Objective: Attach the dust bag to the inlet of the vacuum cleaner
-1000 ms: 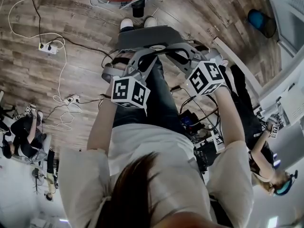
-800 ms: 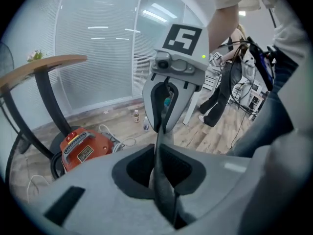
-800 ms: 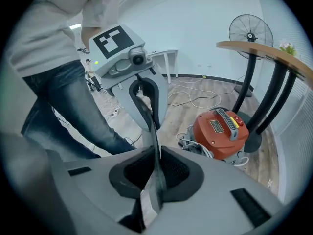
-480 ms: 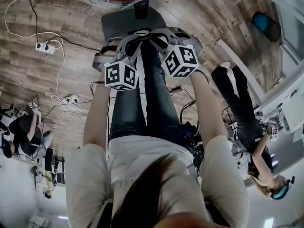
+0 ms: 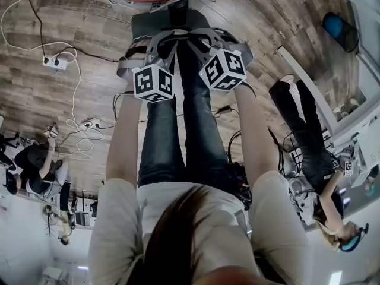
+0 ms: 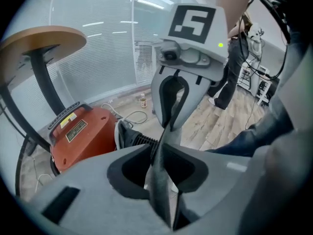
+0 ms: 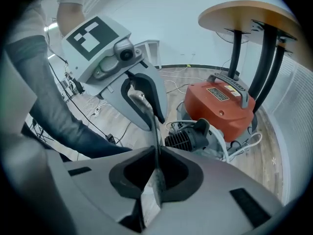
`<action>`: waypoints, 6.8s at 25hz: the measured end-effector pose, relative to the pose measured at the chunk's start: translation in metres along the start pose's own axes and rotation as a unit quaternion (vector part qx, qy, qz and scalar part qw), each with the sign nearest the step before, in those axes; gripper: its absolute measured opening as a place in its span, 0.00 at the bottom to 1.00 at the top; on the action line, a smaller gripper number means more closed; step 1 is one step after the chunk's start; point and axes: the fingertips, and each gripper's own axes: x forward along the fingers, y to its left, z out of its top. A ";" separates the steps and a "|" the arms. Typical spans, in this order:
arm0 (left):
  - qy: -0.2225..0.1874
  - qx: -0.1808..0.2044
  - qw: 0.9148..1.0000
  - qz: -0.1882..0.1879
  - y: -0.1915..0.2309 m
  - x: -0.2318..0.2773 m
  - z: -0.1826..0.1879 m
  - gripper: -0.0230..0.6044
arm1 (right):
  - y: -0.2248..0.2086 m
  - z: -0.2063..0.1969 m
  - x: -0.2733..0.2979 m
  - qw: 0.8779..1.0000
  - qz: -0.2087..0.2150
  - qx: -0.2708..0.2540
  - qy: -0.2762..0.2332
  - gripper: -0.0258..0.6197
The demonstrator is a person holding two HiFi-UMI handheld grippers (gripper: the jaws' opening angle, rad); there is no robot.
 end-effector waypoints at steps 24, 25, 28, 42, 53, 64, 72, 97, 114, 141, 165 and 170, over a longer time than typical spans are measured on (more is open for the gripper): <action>0.072 -0.033 0.996 0.035 0.034 0.026 -0.024 0.11 | -0.037 -0.011 0.026 0.999 0.004 -0.042 0.034 0.10; 0.073 -0.041 0.996 0.036 0.037 0.029 -0.023 0.12 | -0.041 -0.012 0.028 0.998 0.011 -0.050 0.039 0.11; 0.075 -0.068 0.994 0.033 0.049 0.035 -0.023 0.13 | -0.057 -0.011 0.032 0.995 0.034 -0.072 0.053 0.11; 0.089 -0.099 0.990 0.051 0.052 0.038 -0.024 0.14 | -0.061 -0.011 0.032 0.997 -0.054 -0.001 0.058 0.14; 0.119 -0.202 0.972 0.018 0.044 0.038 -0.032 0.28 | -0.062 -0.019 0.033 0.984 -0.082 0.128 0.097 0.30; 0.089 -0.225 0.970 0.029 0.050 0.019 -0.023 0.31 | -0.052 -0.010 0.012 0.979 -0.103 0.164 0.064 0.37; 0.042 -0.303 0.949 0.077 0.061 -0.011 -0.001 0.15 | -0.069 0.004 -0.034 0.957 -0.172 0.235 -0.001 0.05; -0.085 -0.314 0.930 0.171 0.112 -0.154 0.122 0.06 | -0.085 0.120 -0.194 0.891 -0.239 0.333 -0.194 0.04; -0.194 -0.261 0.916 0.235 0.133 -0.270 0.228 0.06 | -0.068 0.202 -0.337 0.860 -0.300 0.288 -0.296 0.04; -0.322 -0.221 0.879 0.272 0.103 -0.444 0.338 0.06 | -0.006 0.279 -0.483 0.836 -0.333 0.208 -0.384 0.04; -0.351 -0.217 0.864 0.288 0.091 -0.458 0.335 0.06 | 0.000 0.278 -0.487 0.835 -0.334 0.192 -0.394 0.04; -0.353 -0.212 0.862 0.296 0.093 -0.460 0.338 0.06 | -0.001 0.281 -0.481 0.840 -0.327 0.188 -0.390 0.04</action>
